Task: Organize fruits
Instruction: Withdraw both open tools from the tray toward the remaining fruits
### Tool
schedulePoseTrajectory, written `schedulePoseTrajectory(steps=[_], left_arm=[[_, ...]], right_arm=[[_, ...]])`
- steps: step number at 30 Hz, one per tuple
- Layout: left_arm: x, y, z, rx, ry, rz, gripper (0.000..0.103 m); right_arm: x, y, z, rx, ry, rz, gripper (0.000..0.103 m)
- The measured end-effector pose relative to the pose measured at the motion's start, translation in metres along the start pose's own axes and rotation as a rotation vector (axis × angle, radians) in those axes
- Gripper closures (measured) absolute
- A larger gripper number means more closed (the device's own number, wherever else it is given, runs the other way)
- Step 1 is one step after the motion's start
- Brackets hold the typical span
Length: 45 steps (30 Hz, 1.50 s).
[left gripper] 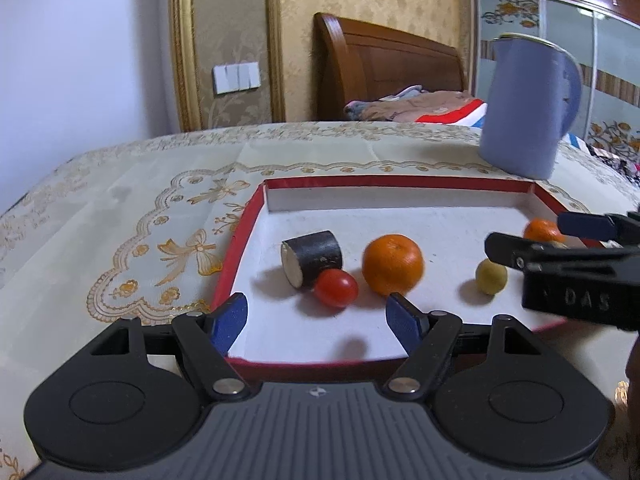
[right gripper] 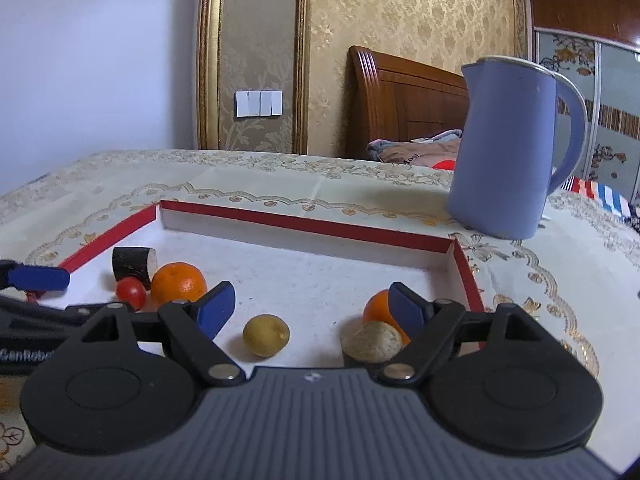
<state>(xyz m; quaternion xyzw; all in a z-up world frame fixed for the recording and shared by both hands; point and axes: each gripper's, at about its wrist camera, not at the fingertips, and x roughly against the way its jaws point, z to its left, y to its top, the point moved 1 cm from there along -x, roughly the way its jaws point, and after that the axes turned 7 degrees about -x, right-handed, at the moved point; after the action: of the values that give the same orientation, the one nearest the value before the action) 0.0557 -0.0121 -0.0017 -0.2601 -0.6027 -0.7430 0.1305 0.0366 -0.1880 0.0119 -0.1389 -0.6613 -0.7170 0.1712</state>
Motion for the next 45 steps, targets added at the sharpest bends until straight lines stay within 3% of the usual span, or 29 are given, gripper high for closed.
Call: schedulePoseTrajectory(steps=[16,18,19,23,28,37,41,45], left_arm=[[0.028,-0.019,0.009,0.037,-0.037,-0.066,0.022],[0.031,-0.023,0.01,0.038,-0.061,-0.064,0.012],[0.032,-0.026,0.01,0.035,-0.074,-0.058,0.012],[0.046,-0.031,0.008,0.036,-0.028,-0.136,0.012],[0.038,-0.03,0.01,0.047,-0.057,-0.081,0.012],[0.041,-0.031,0.001,0.004,-0.082,-0.096,0.012],[0.044,-0.032,-0.002,-0.016,-0.126,-0.11,0.012],[0.046,-0.032,-0.002,-0.022,-0.116,-0.121,0.012]], right_arm=[[0.018,-0.003,-0.01,-0.037,-0.007,-0.037,0.017],[0.021,-0.004,-0.013,-0.054,-0.007,-0.036,0.017],[0.023,-0.005,-0.015,-0.063,-0.008,-0.035,0.017],[0.026,-0.006,-0.02,-0.09,-0.011,-0.036,0.015],[0.035,-0.01,-0.023,-0.093,-0.007,-0.03,0.015],[0.06,-0.03,-0.042,-0.158,0.008,-0.008,0.015],[0.069,-0.035,-0.059,-0.231,0.014,-0.008,0.009],[0.072,-0.038,-0.068,-0.264,0.026,0.015,0.009]])
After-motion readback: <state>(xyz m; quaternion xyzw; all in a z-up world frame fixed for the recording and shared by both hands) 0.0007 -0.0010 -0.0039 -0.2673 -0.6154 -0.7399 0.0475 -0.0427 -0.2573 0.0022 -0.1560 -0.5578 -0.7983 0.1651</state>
